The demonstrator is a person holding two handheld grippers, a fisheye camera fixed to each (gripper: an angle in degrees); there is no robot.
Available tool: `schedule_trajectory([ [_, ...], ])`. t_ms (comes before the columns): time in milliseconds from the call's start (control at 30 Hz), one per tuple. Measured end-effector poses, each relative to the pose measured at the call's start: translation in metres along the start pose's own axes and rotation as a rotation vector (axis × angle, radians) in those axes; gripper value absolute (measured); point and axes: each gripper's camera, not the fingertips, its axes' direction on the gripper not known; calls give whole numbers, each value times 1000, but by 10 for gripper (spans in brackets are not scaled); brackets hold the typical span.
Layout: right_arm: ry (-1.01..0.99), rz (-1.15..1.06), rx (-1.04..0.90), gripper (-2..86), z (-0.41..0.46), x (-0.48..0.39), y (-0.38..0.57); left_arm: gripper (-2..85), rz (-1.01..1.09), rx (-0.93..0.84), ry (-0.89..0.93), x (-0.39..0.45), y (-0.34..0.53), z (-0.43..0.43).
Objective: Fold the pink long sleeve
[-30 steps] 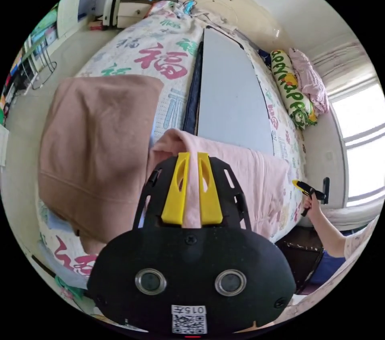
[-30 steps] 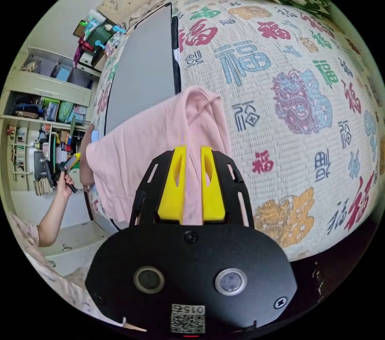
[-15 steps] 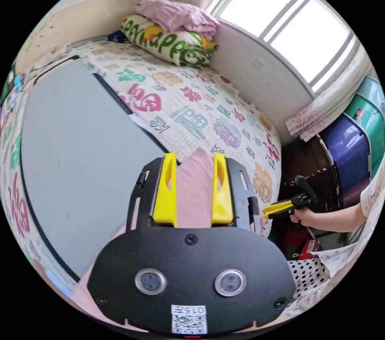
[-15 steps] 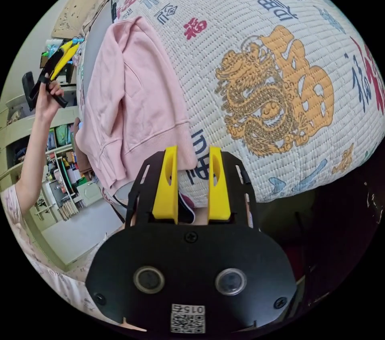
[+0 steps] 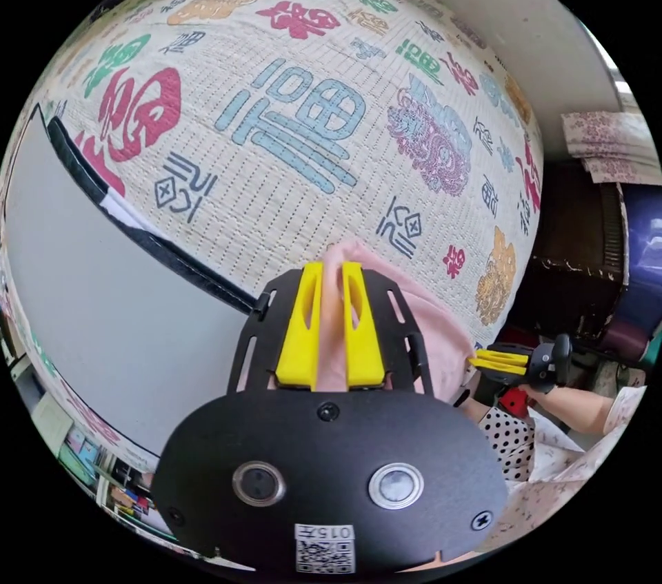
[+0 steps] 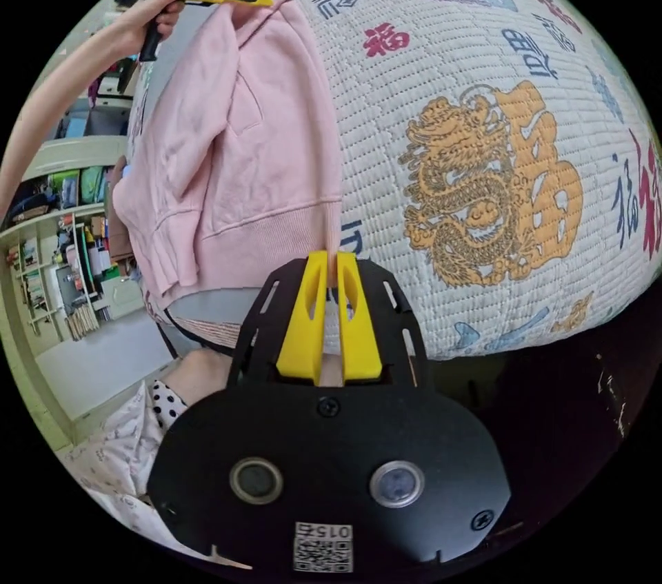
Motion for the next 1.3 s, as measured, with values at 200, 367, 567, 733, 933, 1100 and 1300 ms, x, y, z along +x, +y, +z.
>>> schedule_trajectory([
  [200, -187, 159, 170, 10, -61, 93, 28, 36, 74, 166, 25, 9, 11, -58],
  [367, -12, 55, 312, 9, -148, 111, 59, 33, 79, 493, 249, 1, 36, -133],
  [567, -15, -277, 338, 9, -181, 53, 107, 30, 79, 714, 408, -40, 130, -196],
  [733, -198, -497, 173, 9, -89, -33, 117, 20, -63, 742, 366, -102, 257, -203],
  [933, -211, -628, -104, 10, 68, -86, 100, -2, -410, 544, 191, -165, 391, -136],
  [1100, -34, -681, -226, 12, 148, -68, 86, 3, -677, 569, 229, -181, 425, -106],
  [1300, 2, -624, -314, 14, 166, -31, 35, 99, -847, 794, 411, -185, 453, -125],
])
